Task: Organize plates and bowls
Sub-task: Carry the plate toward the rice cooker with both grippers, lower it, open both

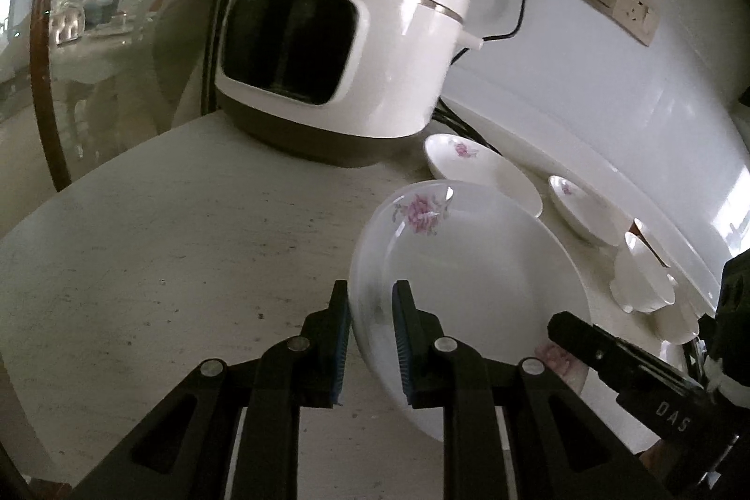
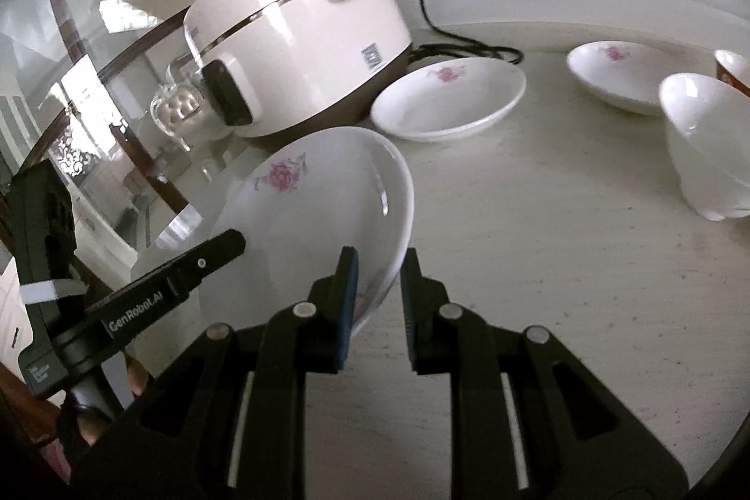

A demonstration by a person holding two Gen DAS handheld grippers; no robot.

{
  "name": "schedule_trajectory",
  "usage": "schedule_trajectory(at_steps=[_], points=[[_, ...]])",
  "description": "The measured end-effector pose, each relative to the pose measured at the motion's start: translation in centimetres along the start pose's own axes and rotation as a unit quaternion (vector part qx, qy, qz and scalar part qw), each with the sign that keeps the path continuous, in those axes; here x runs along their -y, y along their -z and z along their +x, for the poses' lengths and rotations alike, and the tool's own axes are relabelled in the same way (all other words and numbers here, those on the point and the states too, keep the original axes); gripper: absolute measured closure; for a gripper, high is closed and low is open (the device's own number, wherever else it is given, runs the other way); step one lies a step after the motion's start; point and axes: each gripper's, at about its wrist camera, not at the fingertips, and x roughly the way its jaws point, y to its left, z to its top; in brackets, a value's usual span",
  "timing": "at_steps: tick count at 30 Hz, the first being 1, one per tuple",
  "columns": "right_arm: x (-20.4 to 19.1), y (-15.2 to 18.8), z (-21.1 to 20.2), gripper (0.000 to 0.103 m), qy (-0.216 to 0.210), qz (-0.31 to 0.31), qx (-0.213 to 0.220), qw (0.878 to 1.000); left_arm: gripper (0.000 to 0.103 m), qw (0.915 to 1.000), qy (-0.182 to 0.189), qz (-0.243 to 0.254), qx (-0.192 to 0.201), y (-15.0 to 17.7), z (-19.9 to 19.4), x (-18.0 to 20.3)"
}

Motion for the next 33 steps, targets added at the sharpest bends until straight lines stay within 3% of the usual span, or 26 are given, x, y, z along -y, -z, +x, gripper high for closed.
schedule_trajectory(at_steps=[7,20,33], points=[[-1.0,0.2,0.5,0.082,-0.013,0.000,-0.003,1.000,0.085,0.9999,-0.001,-0.013,-0.010,0.5,-0.8,-2.0],[-4.2,0.3,3.4,0.081,-0.021,-0.017,-0.042,0.999,0.084,0.9938,0.018,-0.110,0.005,0.2,-0.6,-6.7],[-5.1,0.0,5.4,0.081,0.001,-0.023,-0.073,0.997,0.067,0.9933,-0.006,-0.116,-0.005,0.1,0.5,-6.4]])
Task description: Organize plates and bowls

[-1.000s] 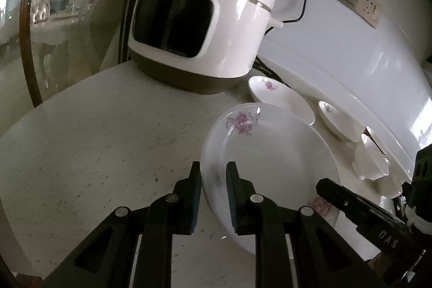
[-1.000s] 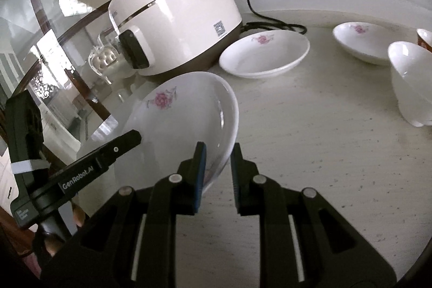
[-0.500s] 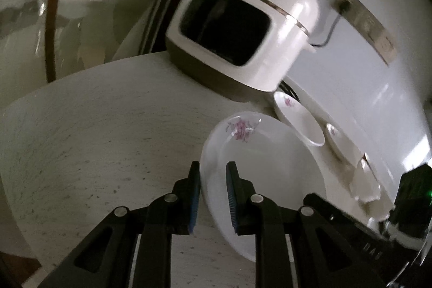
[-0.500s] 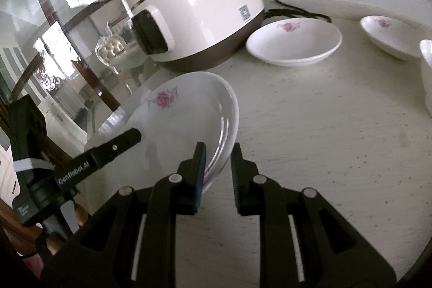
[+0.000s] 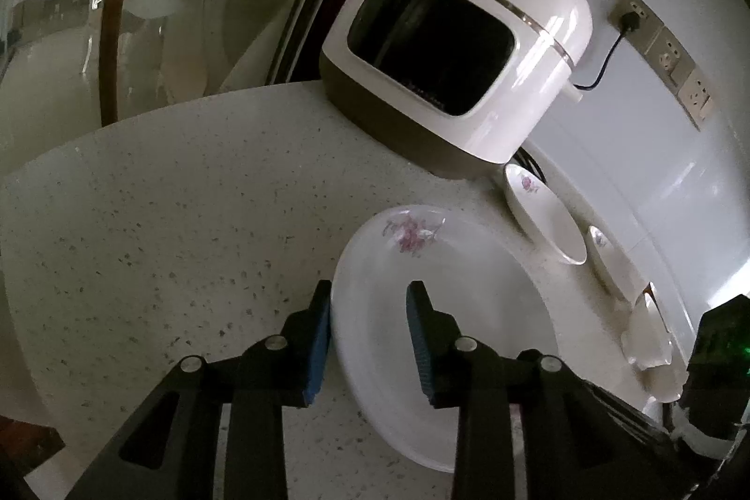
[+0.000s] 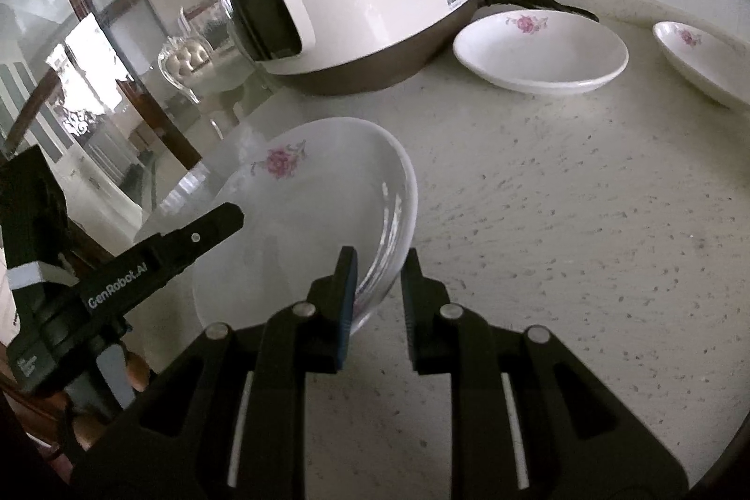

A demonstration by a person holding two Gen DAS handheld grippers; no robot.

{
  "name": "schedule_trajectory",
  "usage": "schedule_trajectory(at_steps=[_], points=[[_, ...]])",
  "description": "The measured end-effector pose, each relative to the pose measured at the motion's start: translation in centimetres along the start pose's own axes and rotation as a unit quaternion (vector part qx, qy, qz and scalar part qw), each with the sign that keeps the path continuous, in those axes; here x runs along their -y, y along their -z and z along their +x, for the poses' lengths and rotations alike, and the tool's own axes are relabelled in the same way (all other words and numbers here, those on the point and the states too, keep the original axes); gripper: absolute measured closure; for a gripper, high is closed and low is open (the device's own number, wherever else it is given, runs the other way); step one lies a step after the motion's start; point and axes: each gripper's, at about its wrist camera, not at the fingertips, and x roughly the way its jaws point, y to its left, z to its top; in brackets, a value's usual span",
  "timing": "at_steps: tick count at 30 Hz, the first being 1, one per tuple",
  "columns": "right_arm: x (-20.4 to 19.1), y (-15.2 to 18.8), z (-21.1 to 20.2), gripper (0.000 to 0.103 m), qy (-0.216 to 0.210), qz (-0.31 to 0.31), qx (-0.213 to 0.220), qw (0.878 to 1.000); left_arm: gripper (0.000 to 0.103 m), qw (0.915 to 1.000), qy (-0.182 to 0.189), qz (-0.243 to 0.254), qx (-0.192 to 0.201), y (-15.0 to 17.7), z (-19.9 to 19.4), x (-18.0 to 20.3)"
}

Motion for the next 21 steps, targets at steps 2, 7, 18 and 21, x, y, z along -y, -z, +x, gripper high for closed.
schedule_trajectory(at_steps=[2,7,18,21], points=[[0.0,0.0,0.1,0.080,0.002,0.001,-0.003,1.000,0.060,1.0000,0.004,0.003,0.001,0.0,-0.1,0.0],[0.4,0.1,-0.5,0.060,0.009,0.019,0.013,1.000,0.035,0.9995,0.000,-0.004,0.030,0.1,-1.3,-0.3],[2.1,0.5,-2.8,0.041,0.011,0.070,0.076,0.995,0.028,0.9963,0.024,-0.038,0.073,0.4,-3.1,-1.5],[2.8,0.6,-3.4,0.035,0.009,0.089,0.097,0.991,0.019,0.9903,0.043,-0.044,0.125,0.8,-5.2,-1.4]])
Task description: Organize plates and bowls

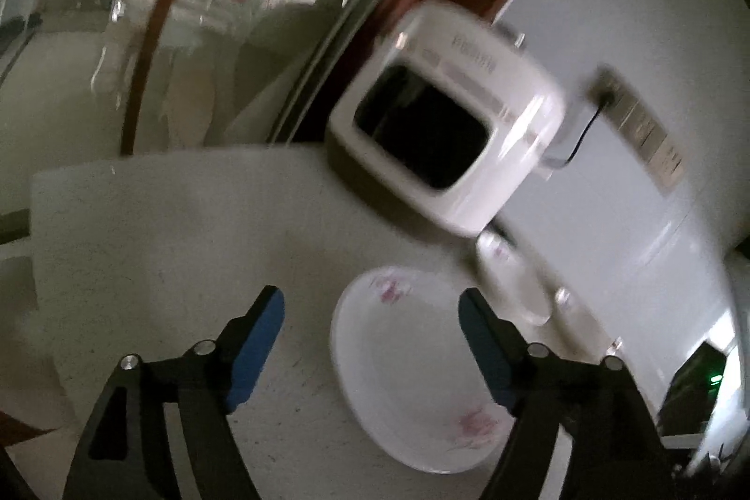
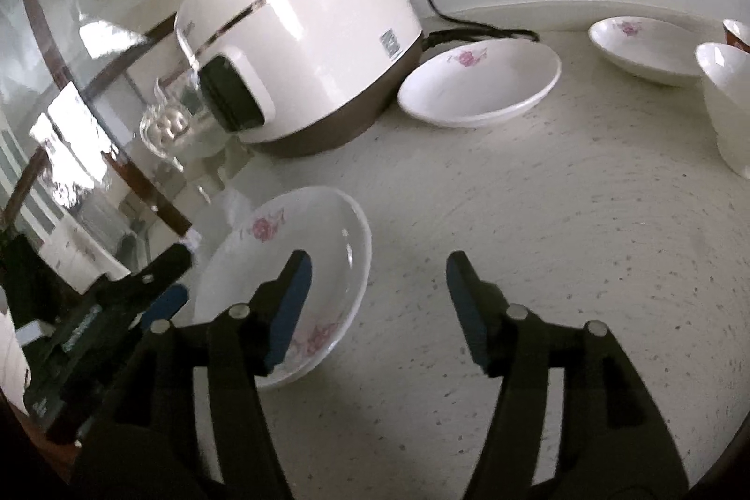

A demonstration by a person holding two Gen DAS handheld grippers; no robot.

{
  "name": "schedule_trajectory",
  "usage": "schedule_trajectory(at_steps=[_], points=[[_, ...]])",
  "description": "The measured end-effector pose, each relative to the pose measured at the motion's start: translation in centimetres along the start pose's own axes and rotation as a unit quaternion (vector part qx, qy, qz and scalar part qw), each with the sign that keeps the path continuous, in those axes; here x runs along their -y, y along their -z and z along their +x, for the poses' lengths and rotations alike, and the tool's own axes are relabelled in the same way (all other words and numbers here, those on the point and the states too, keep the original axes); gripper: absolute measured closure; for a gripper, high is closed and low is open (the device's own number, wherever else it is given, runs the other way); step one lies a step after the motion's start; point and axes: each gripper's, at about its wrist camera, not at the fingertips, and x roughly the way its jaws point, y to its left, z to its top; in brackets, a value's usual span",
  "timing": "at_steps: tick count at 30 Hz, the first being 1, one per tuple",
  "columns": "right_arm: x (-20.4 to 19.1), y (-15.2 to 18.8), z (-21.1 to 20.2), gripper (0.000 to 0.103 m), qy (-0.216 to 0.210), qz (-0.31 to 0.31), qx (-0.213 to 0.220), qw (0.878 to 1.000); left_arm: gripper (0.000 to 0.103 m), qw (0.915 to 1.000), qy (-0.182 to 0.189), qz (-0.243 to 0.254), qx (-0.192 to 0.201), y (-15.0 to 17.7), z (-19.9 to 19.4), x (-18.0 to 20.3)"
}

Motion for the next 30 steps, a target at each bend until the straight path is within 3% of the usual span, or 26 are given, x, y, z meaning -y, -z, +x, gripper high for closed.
schedule_trajectory(at_steps=[2,5,10,13,17,24,30], points=[[0.4,-0.2,-0.4,0.029,0.002,0.015,0.012,1.000,0.015,0.9986,0.039,0.017,0.032,-0.2,-1.4,1.0],[1.3,-0.4,-0.4,0.028,0.003,0.042,0.016,0.999,0.000,0.9938,0.069,0.061,0.062,-0.4,-2.3,2.8],[2.4,-0.9,-0.7,0.028,0.025,0.078,0.032,0.996,0.000,0.9852,0.113,0.076,0.104,0.0,-2.5,3.0],[3.8,-1.5,-0.8,0.028,0.037,0.112,0.039,0.992,0.000,0.9853,0.143,0.048,0.080,-0.2,-1.3,2.2],[5.7,-3.5,0.7,0.028,0.074,0.135,0.034,0.987,0.000,0.9867,0.154,0.019,0.051,-0.4,-0.2,1.2],[6.7,-7.5,5.5,0.028,0.140,0.118,0.012,0.983,0.000,0.9840,0.175,0.018,0.026,-0.2,0.6,1.3],[6.9,-9.5,7.7,0.028,0.215,0.087,0.004,0.973,0.000,0.9825,0.184,0.012,0.029,-0.1,0.4,1.1]])
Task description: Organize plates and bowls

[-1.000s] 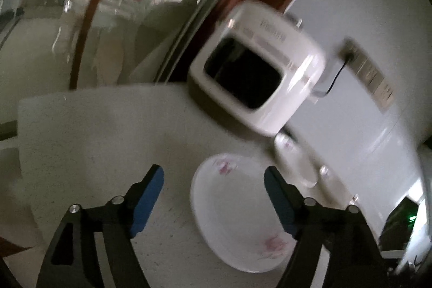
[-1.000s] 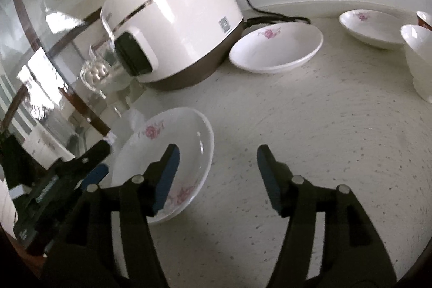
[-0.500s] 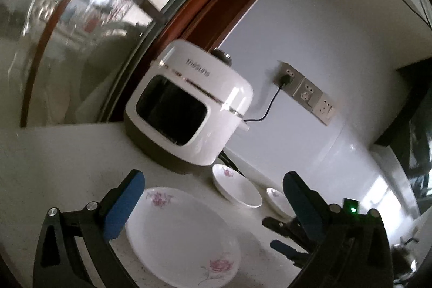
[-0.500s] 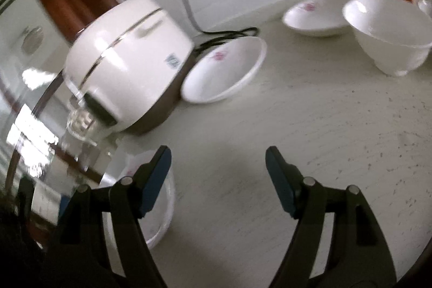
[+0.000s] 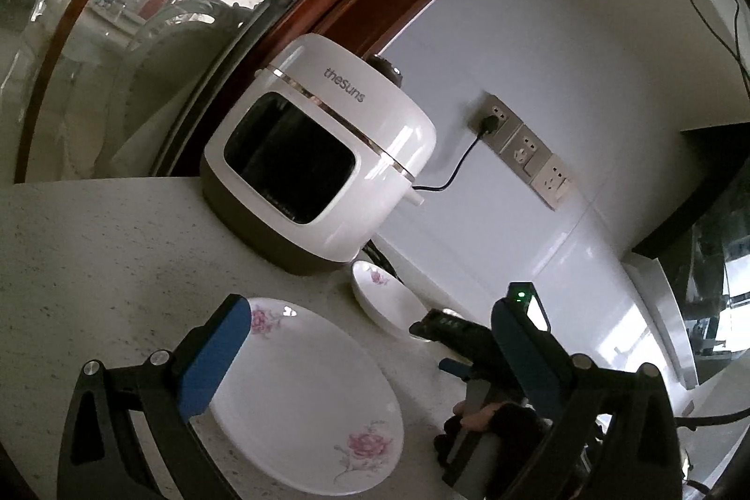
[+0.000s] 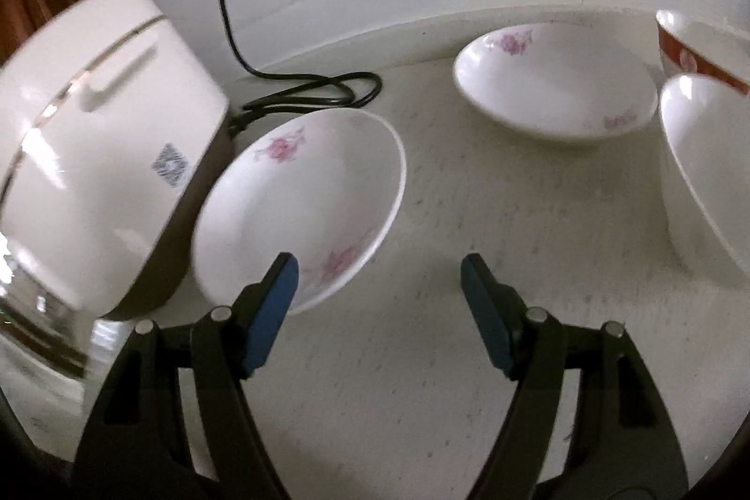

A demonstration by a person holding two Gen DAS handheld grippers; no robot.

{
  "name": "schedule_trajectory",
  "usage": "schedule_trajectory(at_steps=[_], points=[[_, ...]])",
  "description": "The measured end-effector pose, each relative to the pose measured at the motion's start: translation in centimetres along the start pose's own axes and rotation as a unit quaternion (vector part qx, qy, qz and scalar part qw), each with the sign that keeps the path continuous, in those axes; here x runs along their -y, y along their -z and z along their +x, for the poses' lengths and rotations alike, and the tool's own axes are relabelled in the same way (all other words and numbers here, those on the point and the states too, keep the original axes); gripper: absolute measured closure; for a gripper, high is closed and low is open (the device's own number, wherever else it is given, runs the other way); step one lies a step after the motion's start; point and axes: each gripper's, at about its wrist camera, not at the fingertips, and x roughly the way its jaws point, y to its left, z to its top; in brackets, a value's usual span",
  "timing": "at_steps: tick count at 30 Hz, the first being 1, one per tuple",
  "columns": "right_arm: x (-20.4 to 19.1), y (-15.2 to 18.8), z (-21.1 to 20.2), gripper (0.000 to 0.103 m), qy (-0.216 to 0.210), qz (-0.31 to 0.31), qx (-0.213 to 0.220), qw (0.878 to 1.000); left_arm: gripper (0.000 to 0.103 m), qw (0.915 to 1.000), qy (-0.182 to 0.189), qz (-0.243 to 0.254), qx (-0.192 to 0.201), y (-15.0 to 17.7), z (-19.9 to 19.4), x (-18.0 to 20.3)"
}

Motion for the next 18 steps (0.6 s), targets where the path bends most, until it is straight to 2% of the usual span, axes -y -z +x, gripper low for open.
schedule_trajectory(at_steps=[4,6,8,11,13,16,17,18], points=[[-0.7,0.2,-0.4,0.028,0.035,-0.059,-0.002,0.998,0.000,1.0000,-0.004,-0.003,0.002,-0.1,0.0,-0.2],[-1.0,0.7,-0.8,0.028,0.074,-0.111,-0.005,0.991,0.000,1.0000,-0.006,-0.004,0.002,-0.1,0.0,-0.2],[-0.4,1.5,-1.4,0.028,0.091,-0.142,-0.012,0.986,0.000,0.9999,-0.010,-0.002,0.000,-0.1,0.2,-0.1],[2.0,3.0,-3.6,0.028,0.083,-0.150,-0.016,0.985,0.000,0.9998,-0.020,0.006,-0.003,-0.1,0.4,0.2],[4.3,4.3,-5.5,0.028,0.071,-0.143,-0.016,0.987,0.000,0.9990,-0.030,0.031,-0.010,0.1,0.5,1.2],[7.6,5.6,-7.6,0.028,0.047,-0.118,-0.023,0.992,0.000,0.9934,-0.029,0.110,-0.008,0.7,0.2,4.7],[8.7,6.0,-8.2,0.028,0.040,-0.110,-0.026,0.993,0.000,0.9906,-0.027,0.133,-0.018,0.9,0.5,6.1],[9.2,6.3,-8.6,0.028,0.035,-0.102,-0.028,0.994,0.000,0.9867,-0.026,0.154,-0.045,1.1,1.3,7.7]])
